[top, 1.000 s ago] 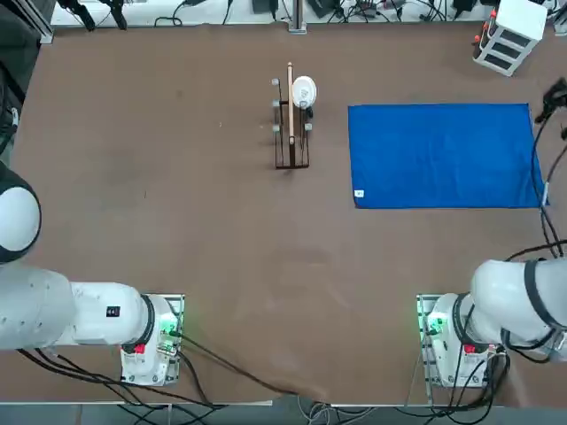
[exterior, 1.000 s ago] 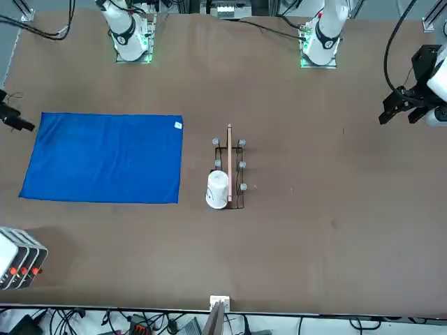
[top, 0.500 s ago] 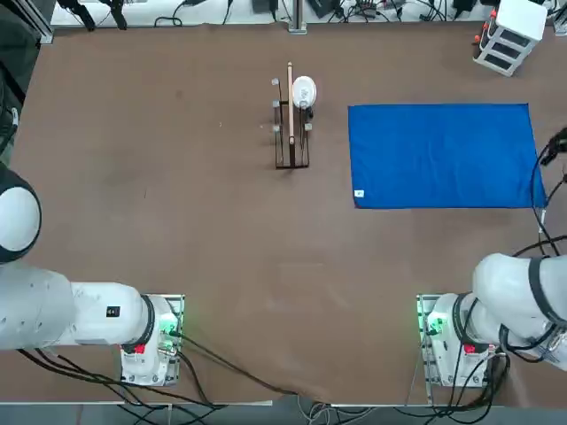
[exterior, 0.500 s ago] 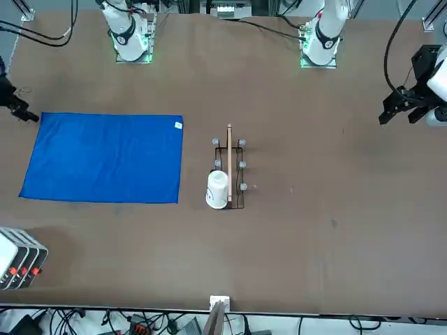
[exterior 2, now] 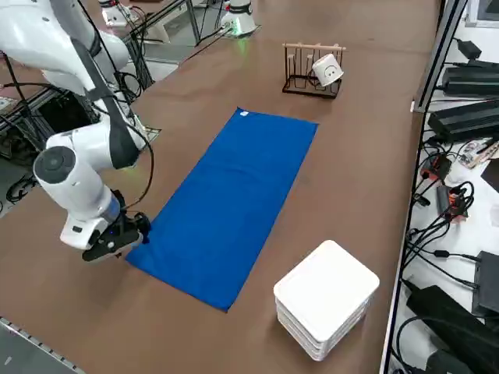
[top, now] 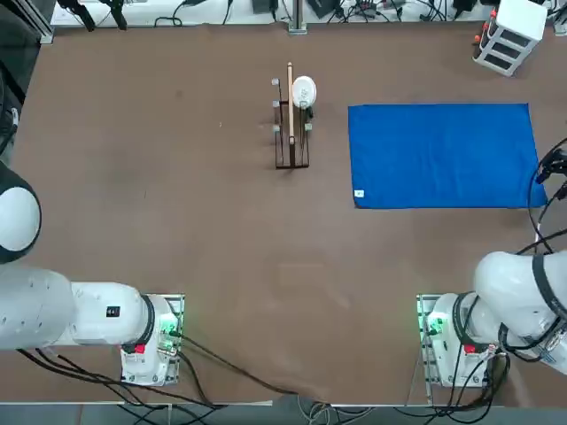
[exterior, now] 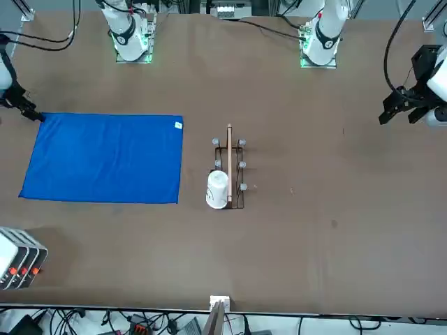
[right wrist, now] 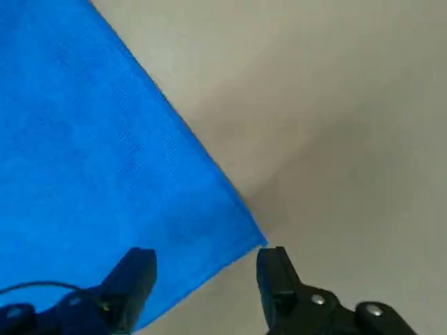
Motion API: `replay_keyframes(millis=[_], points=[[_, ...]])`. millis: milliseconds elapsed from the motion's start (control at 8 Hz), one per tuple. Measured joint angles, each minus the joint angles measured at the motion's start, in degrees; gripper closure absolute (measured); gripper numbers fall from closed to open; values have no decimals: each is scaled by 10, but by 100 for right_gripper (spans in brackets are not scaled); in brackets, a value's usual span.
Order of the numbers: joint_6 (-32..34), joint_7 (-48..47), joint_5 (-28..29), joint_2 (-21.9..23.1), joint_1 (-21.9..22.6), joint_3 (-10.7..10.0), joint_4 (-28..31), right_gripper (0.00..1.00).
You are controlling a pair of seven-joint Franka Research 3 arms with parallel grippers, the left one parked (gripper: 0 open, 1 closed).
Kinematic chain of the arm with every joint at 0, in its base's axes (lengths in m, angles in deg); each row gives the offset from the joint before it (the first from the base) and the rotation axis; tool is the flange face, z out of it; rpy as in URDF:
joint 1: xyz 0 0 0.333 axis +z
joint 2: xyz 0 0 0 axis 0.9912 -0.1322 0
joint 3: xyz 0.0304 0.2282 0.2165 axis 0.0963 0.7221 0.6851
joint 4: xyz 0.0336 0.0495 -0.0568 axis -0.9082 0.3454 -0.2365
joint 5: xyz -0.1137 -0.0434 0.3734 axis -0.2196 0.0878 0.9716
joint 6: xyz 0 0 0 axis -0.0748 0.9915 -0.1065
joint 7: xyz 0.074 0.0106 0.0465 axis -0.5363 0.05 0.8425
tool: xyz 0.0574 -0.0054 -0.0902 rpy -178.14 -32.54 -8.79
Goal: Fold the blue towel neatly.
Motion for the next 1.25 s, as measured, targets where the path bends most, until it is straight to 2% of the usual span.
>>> replay_keyframes(millis=[375,1250], points=[[-27,2,0,-30,-18,0,-1,11],[-28,4,0,-47,-38,0,-8,17]])
